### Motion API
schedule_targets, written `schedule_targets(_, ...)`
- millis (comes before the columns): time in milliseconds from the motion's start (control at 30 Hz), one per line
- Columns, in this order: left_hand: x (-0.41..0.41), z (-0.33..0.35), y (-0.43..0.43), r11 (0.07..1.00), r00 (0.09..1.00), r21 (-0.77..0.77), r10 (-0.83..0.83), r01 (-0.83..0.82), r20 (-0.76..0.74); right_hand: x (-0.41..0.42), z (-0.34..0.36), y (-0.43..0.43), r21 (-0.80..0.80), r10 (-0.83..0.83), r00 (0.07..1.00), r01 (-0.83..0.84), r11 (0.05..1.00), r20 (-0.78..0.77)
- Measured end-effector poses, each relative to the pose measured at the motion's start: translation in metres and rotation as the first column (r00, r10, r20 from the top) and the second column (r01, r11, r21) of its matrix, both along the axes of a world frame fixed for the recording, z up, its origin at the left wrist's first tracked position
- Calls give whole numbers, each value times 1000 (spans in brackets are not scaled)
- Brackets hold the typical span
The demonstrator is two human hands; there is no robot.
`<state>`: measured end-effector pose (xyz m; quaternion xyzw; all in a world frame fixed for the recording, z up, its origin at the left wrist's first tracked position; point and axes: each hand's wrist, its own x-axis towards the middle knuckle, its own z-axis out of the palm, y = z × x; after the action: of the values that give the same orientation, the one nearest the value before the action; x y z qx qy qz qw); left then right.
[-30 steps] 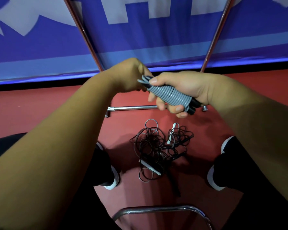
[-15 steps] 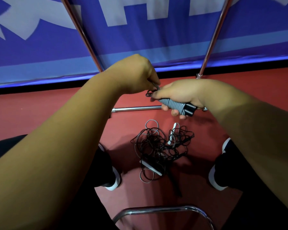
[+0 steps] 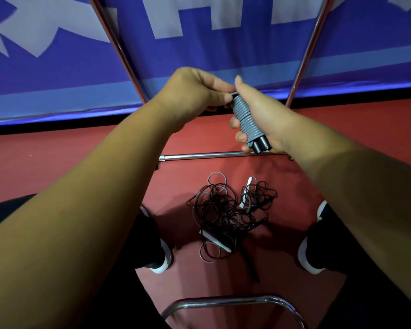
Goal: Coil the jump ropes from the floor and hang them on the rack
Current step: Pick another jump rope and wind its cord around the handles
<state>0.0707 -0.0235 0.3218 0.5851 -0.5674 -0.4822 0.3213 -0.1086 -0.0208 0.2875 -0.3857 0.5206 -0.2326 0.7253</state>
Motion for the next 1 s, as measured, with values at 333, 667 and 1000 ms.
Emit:
schedule_targets(333,-9,-27,-3,825,628,521,529,-220,-571,18,1,5,-361,-158,969,82,929,-188)
schedule_targets(667,-21,-31,0,772,568,553,619,-314,-542,18,-14,8,-551,-232,787,-158,819,-571)
schedule_targets(1000,-23,-31,3,834,660,506,510,-221,-552,22,-7,7,-360,-198,933,81,929,-302)
